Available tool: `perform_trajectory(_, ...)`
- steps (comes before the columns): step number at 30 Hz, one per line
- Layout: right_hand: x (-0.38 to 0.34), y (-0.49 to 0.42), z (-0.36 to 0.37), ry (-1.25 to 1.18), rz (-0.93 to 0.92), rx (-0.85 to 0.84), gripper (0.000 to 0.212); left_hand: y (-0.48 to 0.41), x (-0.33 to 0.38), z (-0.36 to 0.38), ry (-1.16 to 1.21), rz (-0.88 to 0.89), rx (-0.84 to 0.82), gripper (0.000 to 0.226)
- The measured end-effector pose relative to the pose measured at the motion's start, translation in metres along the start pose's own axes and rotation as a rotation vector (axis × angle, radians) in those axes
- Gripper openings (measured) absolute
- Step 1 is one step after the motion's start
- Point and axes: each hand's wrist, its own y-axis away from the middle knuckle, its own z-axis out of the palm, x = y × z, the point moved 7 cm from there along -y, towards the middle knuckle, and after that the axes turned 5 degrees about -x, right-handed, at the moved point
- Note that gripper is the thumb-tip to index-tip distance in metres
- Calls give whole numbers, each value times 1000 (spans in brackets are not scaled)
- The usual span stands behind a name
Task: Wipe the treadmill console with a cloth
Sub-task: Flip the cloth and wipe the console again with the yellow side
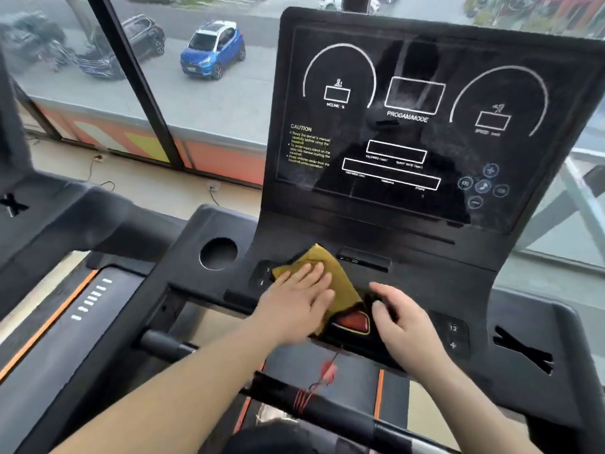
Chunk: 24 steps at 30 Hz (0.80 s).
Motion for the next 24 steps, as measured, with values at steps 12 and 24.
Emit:
perform_trajectory(12, 12, 9, 9, 143, -162, -76, 38, 26, -38, -3, 58, -256, 90, 58)
perform_trajectory(24, 101, 51, -77, -32, 20, 263, 32, -33, 123, 21, -44, 34, -42, 59)
